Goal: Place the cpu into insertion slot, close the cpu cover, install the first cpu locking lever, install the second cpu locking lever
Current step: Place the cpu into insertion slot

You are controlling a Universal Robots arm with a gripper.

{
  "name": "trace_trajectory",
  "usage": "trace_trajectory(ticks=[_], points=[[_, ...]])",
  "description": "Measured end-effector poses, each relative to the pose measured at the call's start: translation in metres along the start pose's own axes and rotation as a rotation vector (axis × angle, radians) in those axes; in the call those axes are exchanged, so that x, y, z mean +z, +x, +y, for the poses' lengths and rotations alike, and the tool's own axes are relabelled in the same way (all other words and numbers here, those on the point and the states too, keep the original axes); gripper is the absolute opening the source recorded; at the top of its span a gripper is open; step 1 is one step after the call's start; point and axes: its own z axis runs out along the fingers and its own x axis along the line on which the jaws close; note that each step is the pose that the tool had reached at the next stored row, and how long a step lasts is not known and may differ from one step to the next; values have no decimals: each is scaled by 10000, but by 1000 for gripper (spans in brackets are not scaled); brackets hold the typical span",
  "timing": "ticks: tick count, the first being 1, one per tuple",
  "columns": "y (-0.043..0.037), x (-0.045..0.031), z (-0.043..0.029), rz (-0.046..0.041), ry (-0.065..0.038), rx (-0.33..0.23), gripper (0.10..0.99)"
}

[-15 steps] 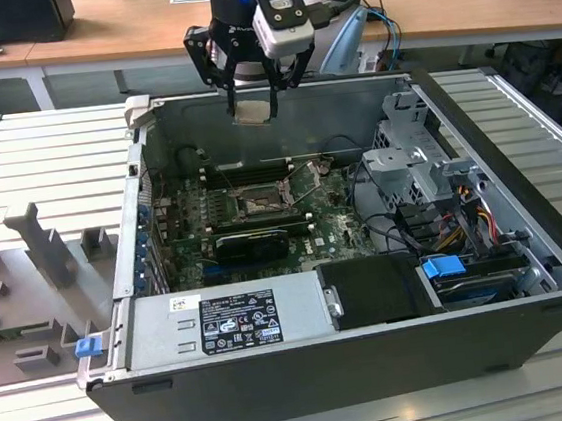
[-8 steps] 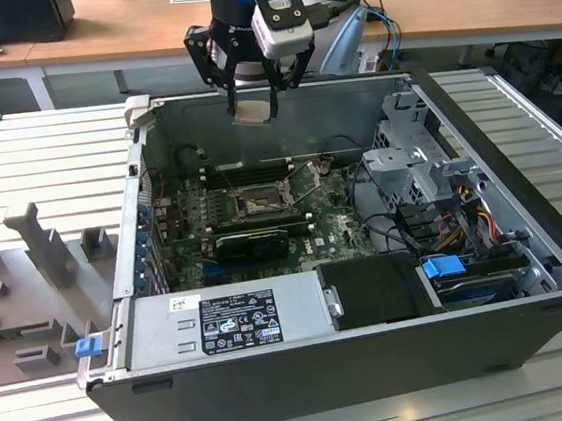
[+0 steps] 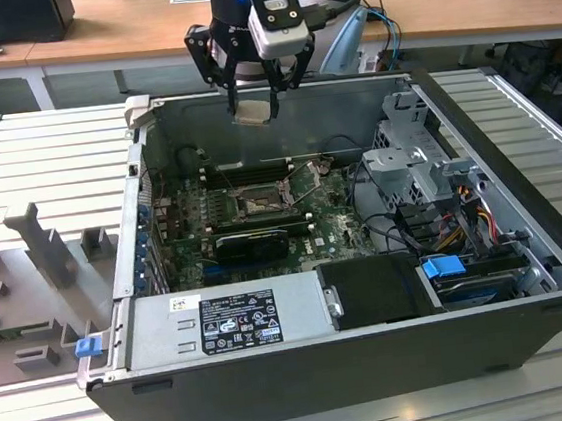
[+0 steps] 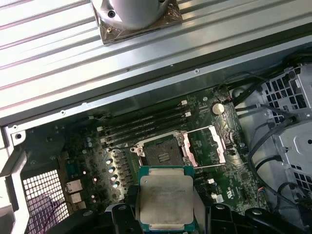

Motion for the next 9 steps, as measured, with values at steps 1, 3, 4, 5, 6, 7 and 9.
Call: trace_trajectory(ticks=[1, 3, 4, 5, 6, 7, 9], points=[[0, 0, 0, -8, -2, 90, 529], [0, 1, 0, -23, -4, 265, 529], [0, 2, 0, -29, -6, 333, 529], [0, 3, 0, -35, -8, 397, 529], [0, 4, 0, -38, -8, 442, 529], [0, 5, 0, -43, -9, 482, 529], [0, 7, -1, -55, -12, 619, 529]])
